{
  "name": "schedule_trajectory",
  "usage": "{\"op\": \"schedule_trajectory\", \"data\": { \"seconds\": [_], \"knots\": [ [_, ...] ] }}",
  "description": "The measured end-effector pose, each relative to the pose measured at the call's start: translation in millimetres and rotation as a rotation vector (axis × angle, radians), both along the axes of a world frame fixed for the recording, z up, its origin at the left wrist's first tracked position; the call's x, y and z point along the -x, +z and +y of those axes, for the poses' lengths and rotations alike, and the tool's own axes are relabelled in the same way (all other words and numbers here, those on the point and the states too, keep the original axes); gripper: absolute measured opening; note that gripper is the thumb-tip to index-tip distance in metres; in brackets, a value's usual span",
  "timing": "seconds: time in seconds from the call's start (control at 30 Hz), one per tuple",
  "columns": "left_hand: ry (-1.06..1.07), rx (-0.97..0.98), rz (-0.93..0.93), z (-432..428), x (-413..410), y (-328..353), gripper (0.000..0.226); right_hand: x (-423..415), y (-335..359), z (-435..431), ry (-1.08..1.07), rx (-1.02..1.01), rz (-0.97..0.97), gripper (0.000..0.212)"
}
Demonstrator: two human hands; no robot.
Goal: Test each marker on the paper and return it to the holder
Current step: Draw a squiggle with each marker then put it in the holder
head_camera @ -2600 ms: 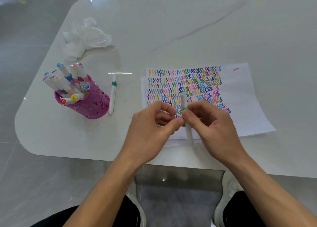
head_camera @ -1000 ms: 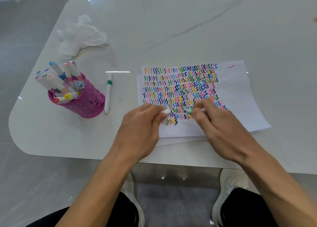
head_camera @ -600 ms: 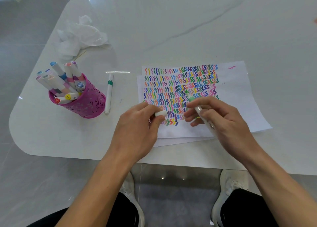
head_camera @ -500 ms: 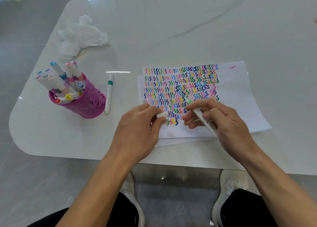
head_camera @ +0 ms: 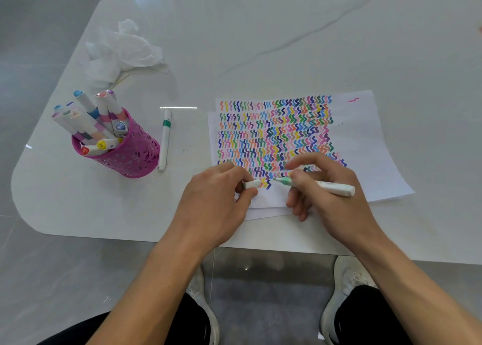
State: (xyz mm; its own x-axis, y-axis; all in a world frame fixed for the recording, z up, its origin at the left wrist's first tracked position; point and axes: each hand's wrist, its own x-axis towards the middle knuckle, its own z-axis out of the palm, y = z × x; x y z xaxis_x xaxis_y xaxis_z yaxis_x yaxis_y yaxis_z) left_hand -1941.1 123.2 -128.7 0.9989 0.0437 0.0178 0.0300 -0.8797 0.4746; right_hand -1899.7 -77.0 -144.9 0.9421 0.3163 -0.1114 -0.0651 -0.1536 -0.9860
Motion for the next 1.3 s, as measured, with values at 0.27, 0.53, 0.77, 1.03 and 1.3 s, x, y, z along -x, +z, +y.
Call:
{"op": "schedule_trajectory", "data": {
  "seconds": [0.27, 0.53, 0.77, 1.03, 1.3],
  "knots": [
    [0.002, -0.053, -0.011, 1.3, -1.3, -2.2, 0.014, 4.7, -5.5, 3.5, -0.065, 0.037, -0.009, 0.020],
    [0.010, -0.043, 0.005, 3.3, -1.2, -1.9, 0.016, 4.1, -9.4, 4.0, -0.066, 0.100, -0.034, 0.023],
    [0.005, -0.053, -0.002, 3.0, -1.8, -2.5, 0.017, 4.1, -9.1, 5.2, -0.045, 0.149, -0.045, 0.027],
    [0.006, -0.077, -0.015, 1.5, -1.7, -2.8, 0.018, 3.7, -8.1, 5.2, -0.082, 0.210, -0.036, 0.022],
    [0.000, -0.070, -0.025, 0.6, -0.9, -2.5, 0.016, 5.5, -9.2, 4.7, -0.031, 0.208, -0.050, 0.024]
  ]
}}
